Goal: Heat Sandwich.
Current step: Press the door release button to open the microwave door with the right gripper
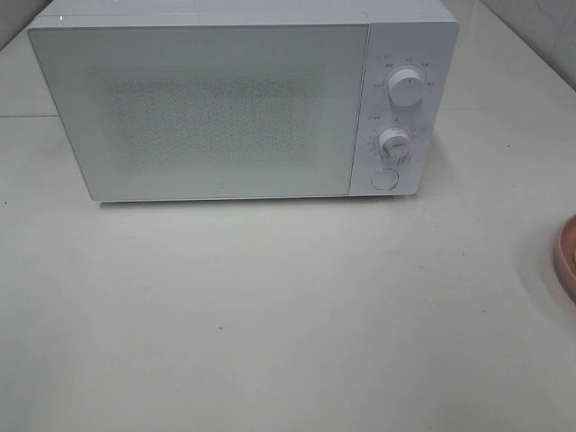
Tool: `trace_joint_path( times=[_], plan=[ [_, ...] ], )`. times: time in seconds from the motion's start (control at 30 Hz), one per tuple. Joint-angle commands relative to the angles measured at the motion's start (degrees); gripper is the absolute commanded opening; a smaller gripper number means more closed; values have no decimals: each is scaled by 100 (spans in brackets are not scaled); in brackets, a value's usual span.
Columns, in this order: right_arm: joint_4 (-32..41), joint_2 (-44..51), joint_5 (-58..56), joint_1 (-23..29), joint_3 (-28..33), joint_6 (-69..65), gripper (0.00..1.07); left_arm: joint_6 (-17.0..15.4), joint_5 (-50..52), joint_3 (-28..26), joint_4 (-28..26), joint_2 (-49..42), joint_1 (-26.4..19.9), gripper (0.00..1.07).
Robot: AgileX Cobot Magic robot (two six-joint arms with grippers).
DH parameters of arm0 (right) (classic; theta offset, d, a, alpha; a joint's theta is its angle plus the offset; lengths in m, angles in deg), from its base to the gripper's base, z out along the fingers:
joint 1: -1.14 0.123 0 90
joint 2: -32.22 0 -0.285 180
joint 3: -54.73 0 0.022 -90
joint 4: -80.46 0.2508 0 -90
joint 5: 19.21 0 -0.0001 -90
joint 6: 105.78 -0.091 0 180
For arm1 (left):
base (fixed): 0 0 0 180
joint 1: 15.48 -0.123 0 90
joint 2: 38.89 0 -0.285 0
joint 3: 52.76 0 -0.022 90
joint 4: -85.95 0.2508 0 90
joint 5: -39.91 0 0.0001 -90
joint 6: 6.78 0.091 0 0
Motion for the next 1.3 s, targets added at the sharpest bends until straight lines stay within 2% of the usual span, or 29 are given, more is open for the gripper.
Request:
trace_joint_path(
  times=[0.03, 0.7, 1.3],
  plan=[
    [11, -332, 390, -17, -40, 86, 75, -6, 63, 11, -6, -166, -11, 96],
    [11, -2068, 1788, -17, -40, 80, 75, -6, 63, 11, -6, -166, -11, 96],
    [17, -3890, 3713, -17, -40, -103, 75, -6, 63, 11, -6, -166, -11, 96]
  ],
)
